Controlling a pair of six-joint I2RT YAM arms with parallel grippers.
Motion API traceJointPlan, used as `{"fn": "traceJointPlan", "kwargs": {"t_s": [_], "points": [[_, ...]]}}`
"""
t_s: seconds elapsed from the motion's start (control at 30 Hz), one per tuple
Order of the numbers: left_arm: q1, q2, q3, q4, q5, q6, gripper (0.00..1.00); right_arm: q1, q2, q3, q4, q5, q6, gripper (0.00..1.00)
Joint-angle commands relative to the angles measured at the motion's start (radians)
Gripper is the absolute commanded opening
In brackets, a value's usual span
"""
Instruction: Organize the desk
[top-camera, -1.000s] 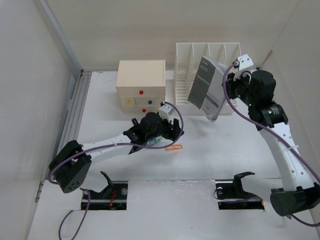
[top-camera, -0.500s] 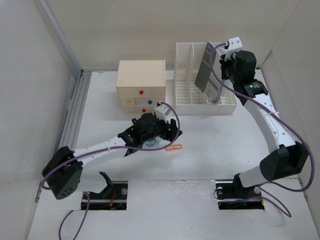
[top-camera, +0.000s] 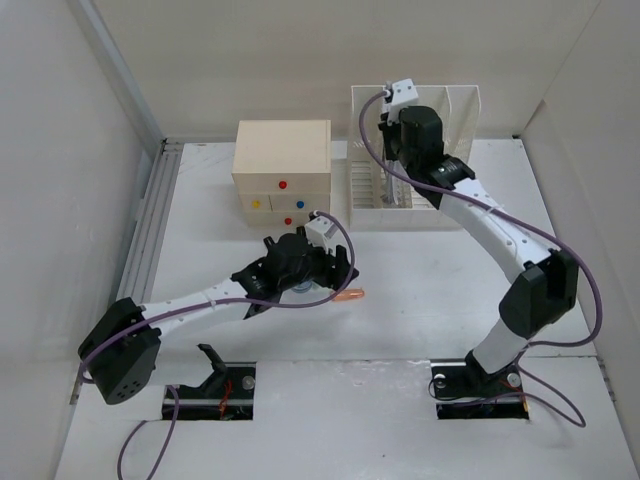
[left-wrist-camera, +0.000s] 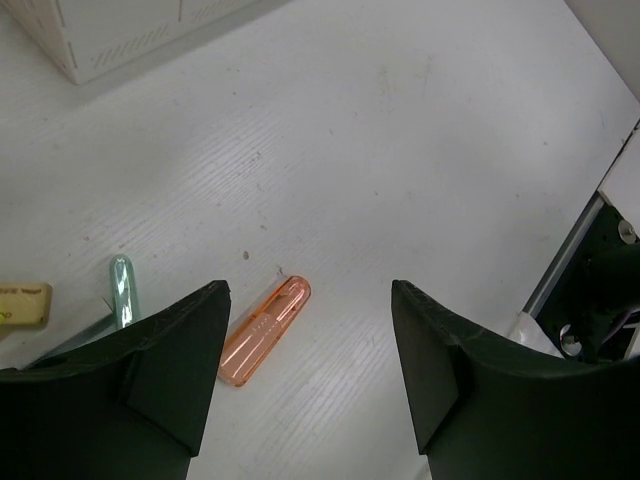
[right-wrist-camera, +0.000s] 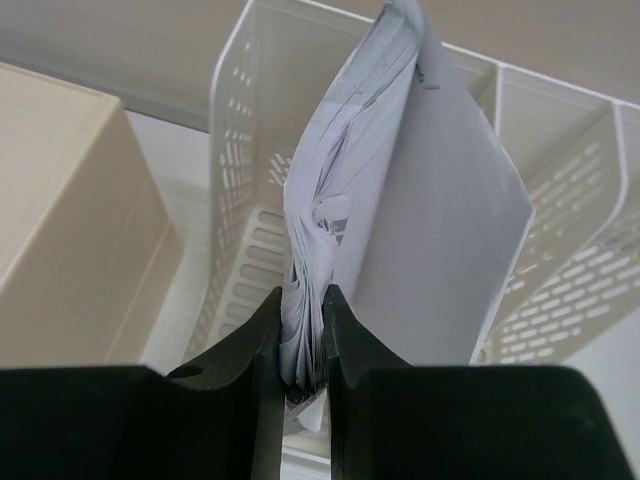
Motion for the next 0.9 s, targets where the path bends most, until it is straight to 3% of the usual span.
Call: {"fn": "traceJointPlan", "kwargs": {"t_s": [0.0,0.33,0.57,0.6,0.63,0.67,0.7,0.73,0.77,0.87], "points": [[0.002,-0.046,-0.008,0.032,-0.001,-0.008,0.63,0.015,-0.005,0.064,0.194,-0.024,0.079,0.00],[0.002,-0.074,-0.026,0.052,-0.011,-0.008,0.63,-0.118,-0.005,-0.094,0.317,-0.305,0.259,0.00],[0.002,-0.103,-0.026,0.052,-0.030,-0.028,0.63,-0.121,-0.005,-0.145,0.317,-0.291,0.259,0.00],[0.002,-0.125,-0.026,0.052,-0.044,-0.028,0.63,-0.121,-0.005,-0.145,0.317,-0.291,0.248,0.09],[0.002,-0.134,-0.035,0.052,-0.055,-0.028,0.63,-0.112,-0.005,-0.166,0.317,-0.291,0.215,0.26],[0.002,-0.146,-0.035,0.052,-0.095,-0.041,0.67,-0.112,-0.028,-0.176,0.317,-0.300,0.195,0.47],[0.002,-0.175,-0.035,0.052,-0.121,-0.051,0.70,-0.100,-0.045,-0.185,0.317,-0.300,0.172,0.81],[0.002,-0.191,-0.035,0.052,-0.151,-0.051,0.73,-0.091,-0.063,-0.194,0.317,-0.291,0.137,0.93],[0.002,-0.206,-0.035,0.052,-0.190,-0.065,0.74,-0.080,-0.086,-0.208,0.317,-0.276,0.064,1.00],[0.012,-0.263,0.003,0.043,-0.394,-0.105,0.83,-0.049,-0.207,-0.242,0.308,-0.242,-0.037,1.00]]}}
